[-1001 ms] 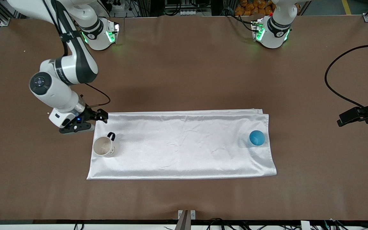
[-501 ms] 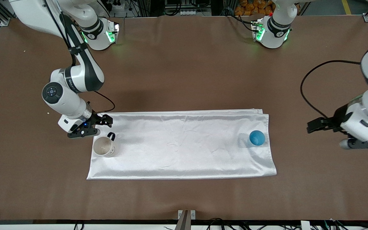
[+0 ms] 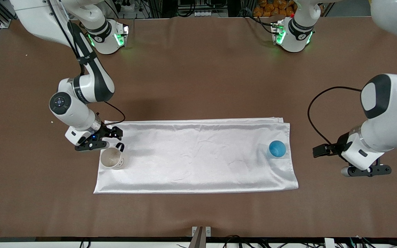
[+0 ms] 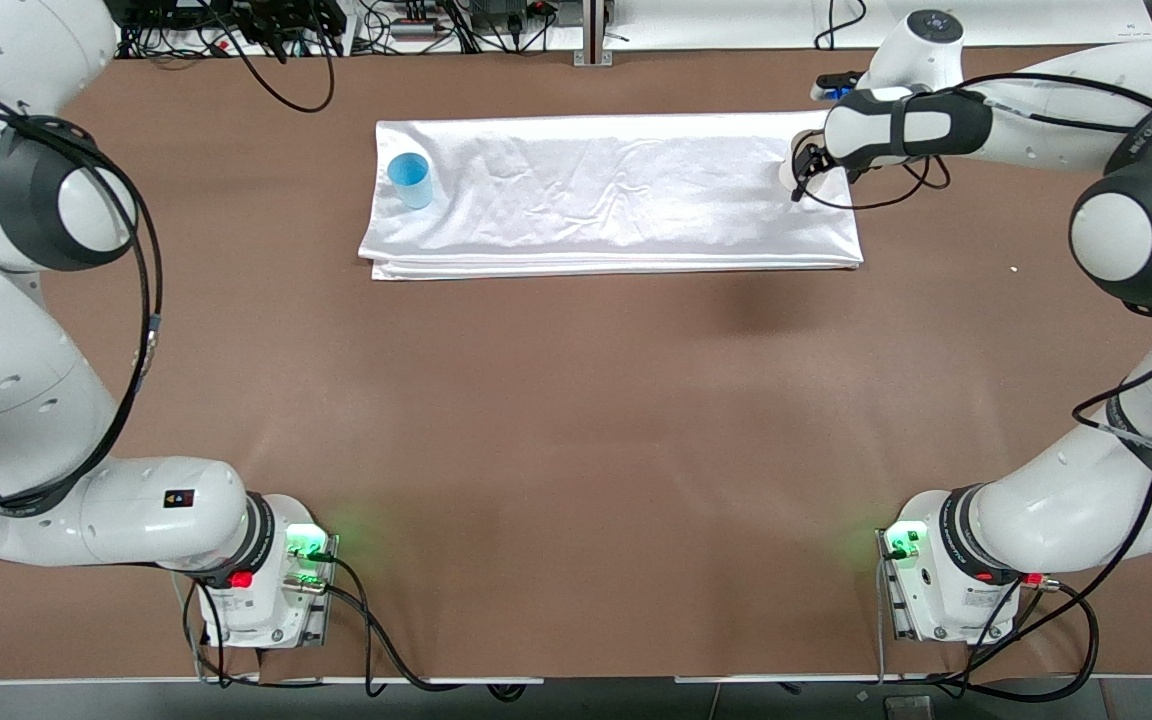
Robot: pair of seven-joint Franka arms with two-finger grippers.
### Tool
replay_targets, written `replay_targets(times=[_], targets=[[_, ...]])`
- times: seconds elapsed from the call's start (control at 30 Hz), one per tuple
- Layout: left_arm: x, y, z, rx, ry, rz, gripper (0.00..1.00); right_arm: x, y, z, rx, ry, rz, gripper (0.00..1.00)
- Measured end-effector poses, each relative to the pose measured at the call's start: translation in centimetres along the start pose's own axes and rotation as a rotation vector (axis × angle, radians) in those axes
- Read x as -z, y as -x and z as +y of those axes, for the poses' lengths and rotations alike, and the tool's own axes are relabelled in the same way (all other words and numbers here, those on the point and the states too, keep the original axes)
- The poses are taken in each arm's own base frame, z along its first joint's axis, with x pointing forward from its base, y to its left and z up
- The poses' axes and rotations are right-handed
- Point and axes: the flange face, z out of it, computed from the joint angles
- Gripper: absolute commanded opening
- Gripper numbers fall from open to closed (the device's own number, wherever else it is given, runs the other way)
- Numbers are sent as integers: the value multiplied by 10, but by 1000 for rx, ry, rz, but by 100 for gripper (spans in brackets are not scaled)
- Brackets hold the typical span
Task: Place blue cup into white mug on table
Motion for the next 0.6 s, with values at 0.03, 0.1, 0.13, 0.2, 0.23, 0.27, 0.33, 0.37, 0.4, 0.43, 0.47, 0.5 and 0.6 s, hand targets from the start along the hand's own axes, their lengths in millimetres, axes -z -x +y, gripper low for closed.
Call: replay_targets(times=[0.03,0.1,0.13,0.2,0.23,0.27,0.33,0.37,0.4,0.43,0.47,0.5,0.6], targets=[[-6,-1,1,-1,1,-1,100,-4,0,0,0,1,-1,100],[-17,-3,6,-7,4,-4,100,-9,0,1,-1,1,-2,100],[-24,-4,11,-14,5,-5,100,-12,0,1,-1,2,-1,100],[-35,-4,20,-22,-2,-7,100,-14,-2,1,-2,2,1,100],[-41,-3,26,-24,-12,-8,100,-14,-3,1,-2,2,2,100],[-46,-3,32,-23,-22,-9,100,-14,-4,2,-3,2,4,98],[-56,-1,44,-23,-45,-14,100,-13,-7,3,-5,2,9,98],[-61,0,49,-24,-53,-17,100,-12,-9,4,-6,2,12,97],[-65,1,55,-25,-59,-20,100,-12,-10,5,-8,3,15,95],[-69,3,59,-27,-62,-24,100,-12,-12,6,-10,3,17,94],[-72,4,63,-30,-66,-27,100,-12,-14,7,-12,3,19,94],[-75,4,66,-31,-68,-30,100,-12,-15,8,-14,3,21,94],[-82,5,68,-34,-72,-39,100,-15,-19,11,-18,4,23,91]])
